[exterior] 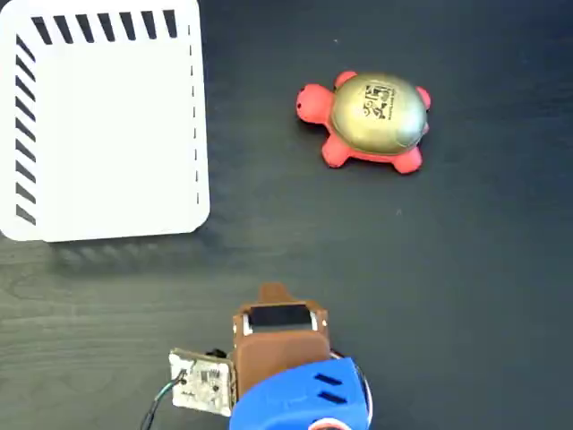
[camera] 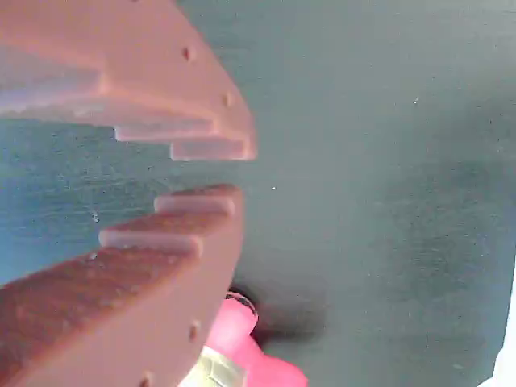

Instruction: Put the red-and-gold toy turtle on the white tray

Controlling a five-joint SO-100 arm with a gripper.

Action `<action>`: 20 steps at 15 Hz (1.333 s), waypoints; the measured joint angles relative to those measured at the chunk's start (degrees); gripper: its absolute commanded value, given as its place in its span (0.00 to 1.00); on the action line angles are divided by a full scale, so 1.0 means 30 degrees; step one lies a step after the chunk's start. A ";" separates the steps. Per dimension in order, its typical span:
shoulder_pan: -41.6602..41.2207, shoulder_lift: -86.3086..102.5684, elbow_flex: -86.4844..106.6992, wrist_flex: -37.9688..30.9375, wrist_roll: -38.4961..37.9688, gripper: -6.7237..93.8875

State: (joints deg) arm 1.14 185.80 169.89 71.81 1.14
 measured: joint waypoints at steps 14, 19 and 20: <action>-0.0322 0.0000 0.0000 0.0000 0.0000 0.07; -0.0322 -0.0820 -0.0088 -0.0674 -0.0029 0.07; 0.0000 -0.2549 -0.0820 -0.1553 0.0146 0.07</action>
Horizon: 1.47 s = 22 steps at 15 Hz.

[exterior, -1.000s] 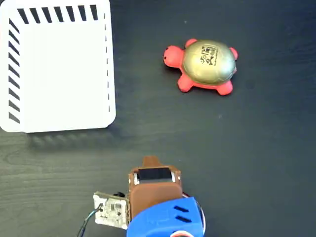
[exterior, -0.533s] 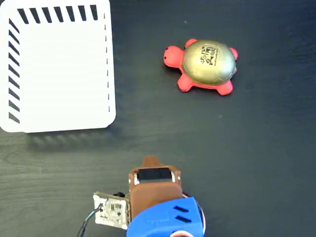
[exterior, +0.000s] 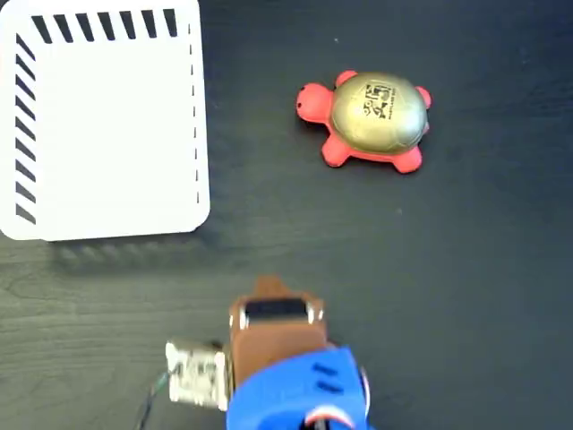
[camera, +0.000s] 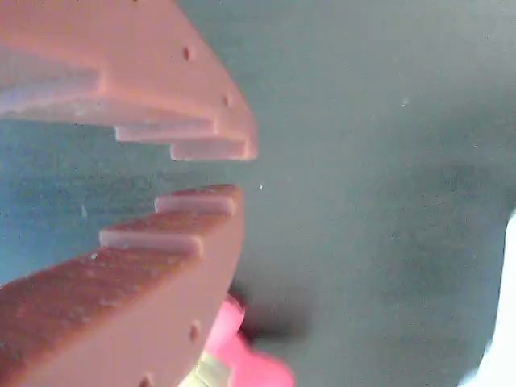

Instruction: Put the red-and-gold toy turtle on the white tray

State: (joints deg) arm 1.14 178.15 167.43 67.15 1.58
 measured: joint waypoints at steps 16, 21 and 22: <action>0.6211 -3.2549 -2.9063 0.6504 -0.6592 0.38; 0.6416 -3.5332 -3.2813 0.8203 -0.7266 0.61; 0.6621 -3.5771 -3.3076 0.8262 -0.7412 0.63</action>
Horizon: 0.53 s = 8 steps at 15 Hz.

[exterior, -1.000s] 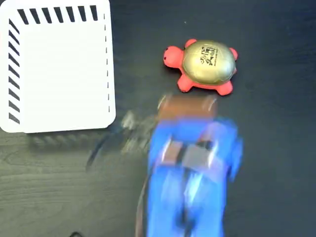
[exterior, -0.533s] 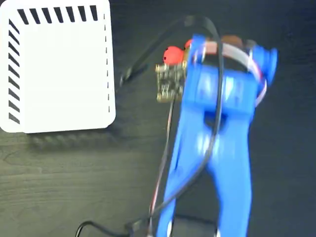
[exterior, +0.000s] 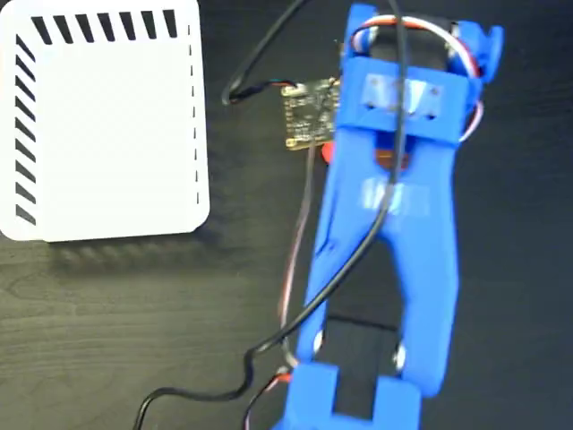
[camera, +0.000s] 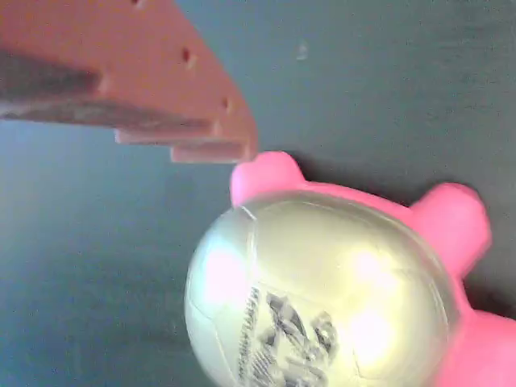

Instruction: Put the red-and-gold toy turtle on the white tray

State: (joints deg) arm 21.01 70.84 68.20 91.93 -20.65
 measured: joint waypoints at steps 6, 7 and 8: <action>0.0234 -0.2607 -0.1758 0.1113 -0.0674 0.77; 0.0293 -0.2988 -0.1934 0.1289 -0.0615 0.77; 0.0293 -0.3633 -0.2051 0.1201 -0.0352 0.77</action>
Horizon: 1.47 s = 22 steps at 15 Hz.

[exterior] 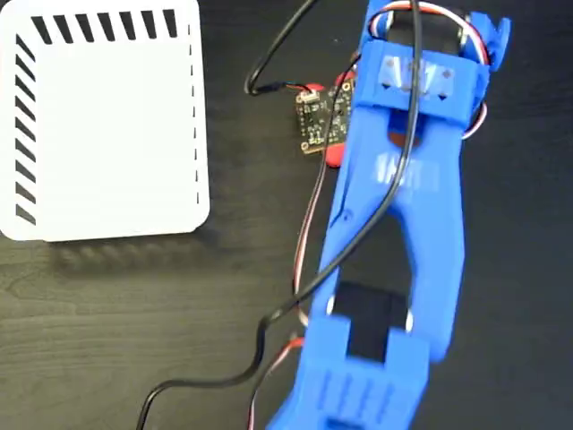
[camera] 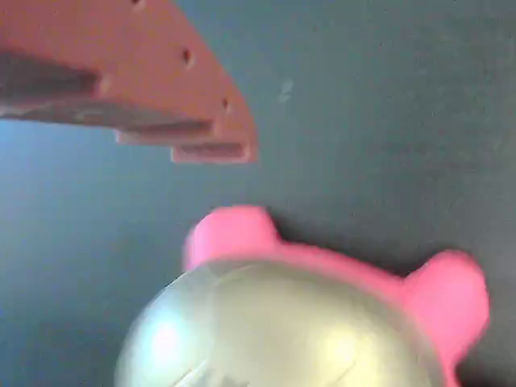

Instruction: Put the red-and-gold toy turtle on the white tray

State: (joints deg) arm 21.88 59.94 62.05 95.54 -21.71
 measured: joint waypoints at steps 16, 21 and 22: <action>-0.0176 -0.3340 -0.0645 -0.2168 0.4160 0.77; -0.0176 -0.3604 -0.0645 -0.2607 0.4307 0.26; -0.0176 -0.3604 -0.0645 -0.2959 0.4453 0.14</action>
State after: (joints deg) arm 21.36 49.13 60.12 86.66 -8.35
